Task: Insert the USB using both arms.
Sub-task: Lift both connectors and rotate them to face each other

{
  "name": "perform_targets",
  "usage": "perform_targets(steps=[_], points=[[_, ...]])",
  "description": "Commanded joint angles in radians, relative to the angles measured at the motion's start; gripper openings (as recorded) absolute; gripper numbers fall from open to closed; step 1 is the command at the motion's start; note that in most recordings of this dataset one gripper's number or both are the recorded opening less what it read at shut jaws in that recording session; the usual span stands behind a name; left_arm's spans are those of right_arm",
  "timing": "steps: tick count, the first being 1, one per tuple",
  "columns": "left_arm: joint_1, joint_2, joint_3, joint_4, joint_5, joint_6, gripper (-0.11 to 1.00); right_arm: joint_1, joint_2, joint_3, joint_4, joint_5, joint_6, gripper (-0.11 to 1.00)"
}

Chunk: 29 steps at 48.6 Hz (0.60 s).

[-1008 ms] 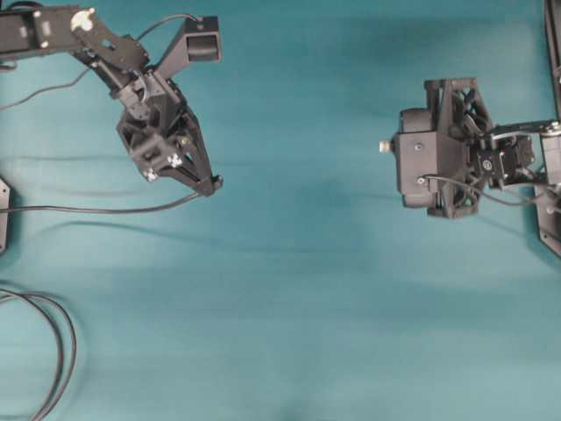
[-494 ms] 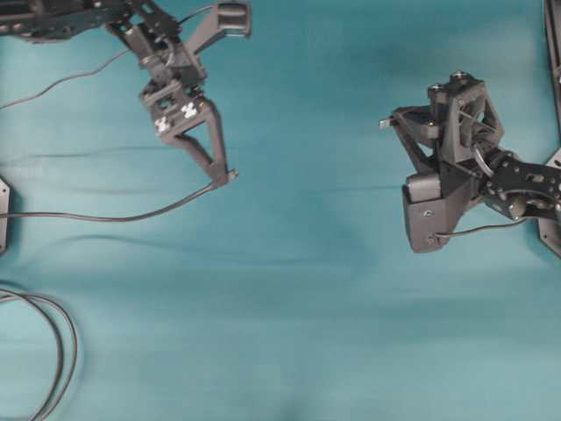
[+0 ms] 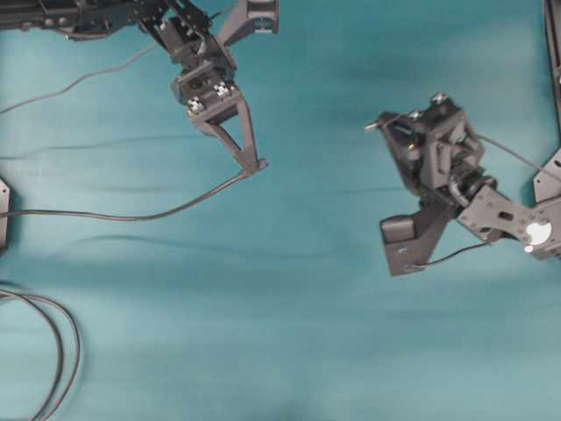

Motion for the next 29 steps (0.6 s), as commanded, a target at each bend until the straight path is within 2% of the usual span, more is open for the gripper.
perform_targets(steps=[1, 10, 20, 24, 29], points=[[-0.012, -0.008, -0.015, -0.026, 0.006, -0.034, 0.23, 0.012, 0.021, -0.052, -0.046, 0.003, 0.002, 0.20], [-0.020, 0.003, -0.020, -0.028, 0.015, -0.043, 0.23, 0.038, 0.071, -0.098, -0.124, 0.003, 0.005, 0.20], [-0.032, 0.011, -0.025, -0.031, 0.032, -0.044, 0.23, 0.066, 0.086, -0.121, -0.161, 0.003, 0.006, 0.20], [-0.044, 0.015, -0.028, -0.052, 0.034, -0.044, 0.23, 0.074, 0.086, -0.121, -0.170, 0.003, 0.006, 0.20], [-0.061, 0.028, -0.035, -0.101, 0.051, -0.044, 0.23, 0.075, 0.087, -0.118, -0.173, 0.003, 0.006, 0.20]])
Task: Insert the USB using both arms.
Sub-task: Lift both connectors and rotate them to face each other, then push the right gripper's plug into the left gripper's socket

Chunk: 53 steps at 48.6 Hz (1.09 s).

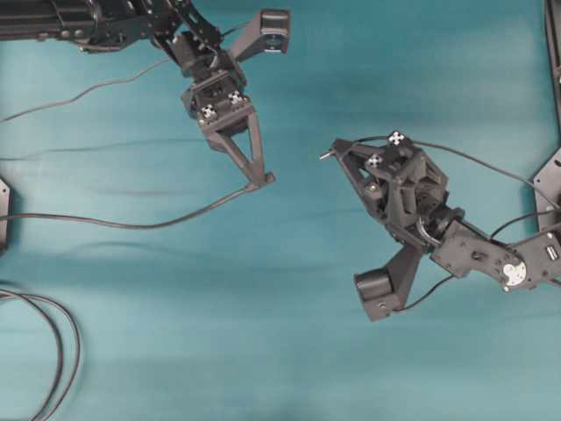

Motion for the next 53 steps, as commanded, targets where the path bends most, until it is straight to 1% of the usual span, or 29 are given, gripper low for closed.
perform_targets(steps=[1, 13, 22, 53], points=[[-0.020, -0.006, -0.023, -0.043, 0.017, -0.011, 0.23, 0.002, -0.006, -0.021, -0.012, 0.003, 0.003, 0.20], [-0.021, 0.008, -0.069, -0.044, -0.026, -0.023, 0.23, 0.005, -0.006, -0.018, -0.014, 0.002, 0.048, 0.20], [-0.023, 0.020, -0.083, -0.043, -0.034, -0.043, 0.23, 0.014, -0.005, -0.017, -0.014, -0.009, 0.048, 0.20], [-0.032, 0.043, -0.110, -0.043, -0.044, -0.044, 0.23, 0.015, 0.037, -0.040, -0.014, -0.032, 0.048, 0.20]])
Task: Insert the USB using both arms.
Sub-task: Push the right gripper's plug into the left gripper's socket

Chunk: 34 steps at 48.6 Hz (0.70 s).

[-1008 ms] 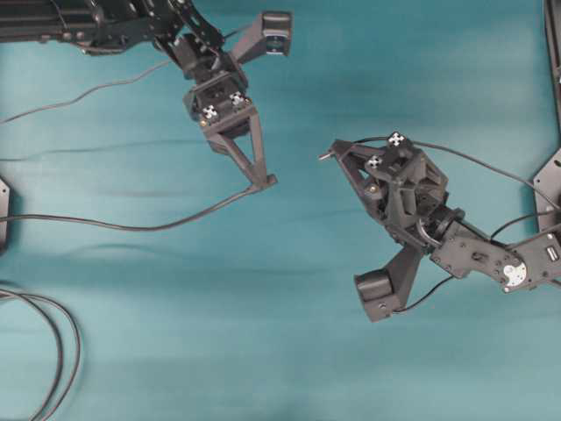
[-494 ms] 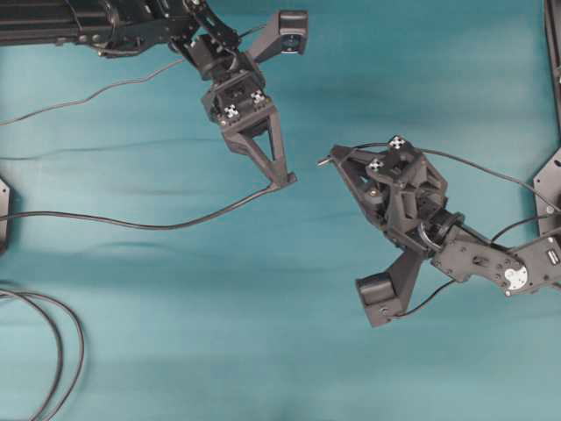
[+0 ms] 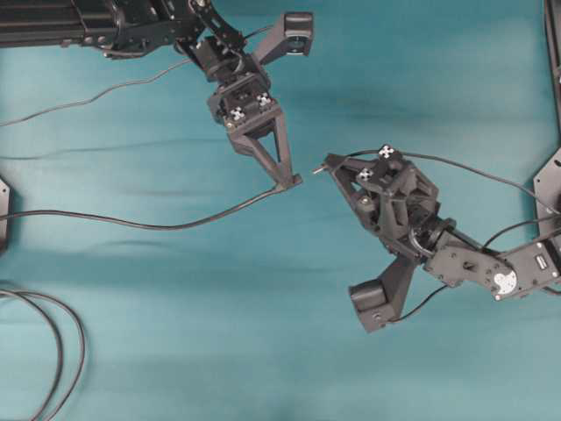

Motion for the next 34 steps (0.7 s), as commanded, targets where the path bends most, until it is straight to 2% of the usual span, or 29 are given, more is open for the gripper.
perform_targets(steps=[1, 34], points=[[-0.003, -0.014, -0.025, -0.012, 0.003, -0.012, 0.23, 0.002, -0.005, -0.031, -0.011, -0.002, 0.003, 0.20], [-0.003, 0.005, -0.048, -0.012, -0.014, -0.012, 0.23, 0.000, 0.009, -0.037, -0.011, -0.015, 0.003, 0.20]])
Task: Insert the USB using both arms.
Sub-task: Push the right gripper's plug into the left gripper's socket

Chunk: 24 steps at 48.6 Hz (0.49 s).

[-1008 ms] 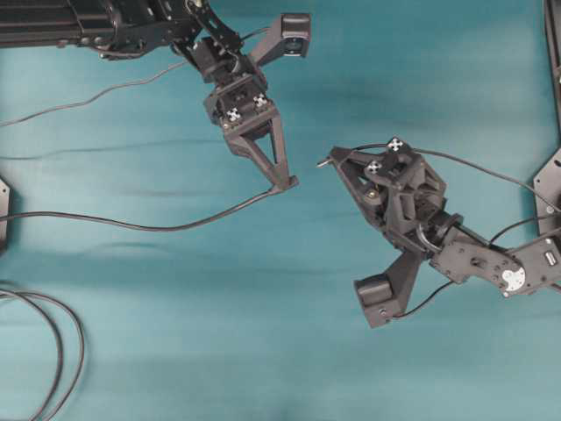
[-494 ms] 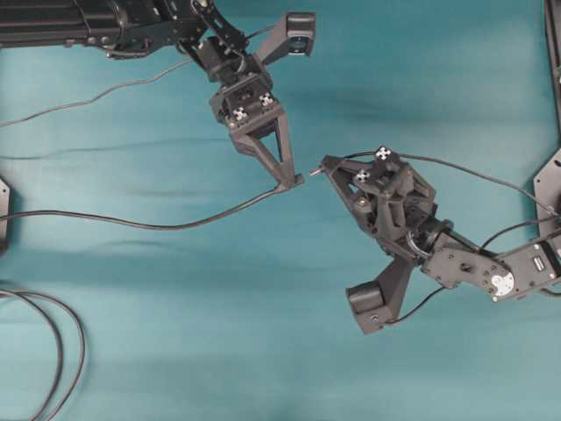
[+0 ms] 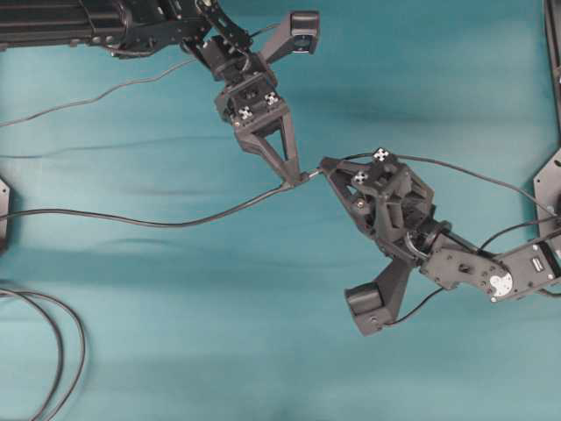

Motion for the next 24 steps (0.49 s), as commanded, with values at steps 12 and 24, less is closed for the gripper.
perform_targets(steps=[12, 24], points=[[-0.002, -0.015, -0.023, -0.014, -0.009, -0.012, 0.23, 0.002, -0.002, -0.028, -0.009, -0.008, 0.003, 0.20], [-0.002, -0.014, -0.028, -0.014, -0.028, -0.012, 0.23, 0.000, -0.002, -0.028, -0.009, -0.008, 0.005, 0.20]])
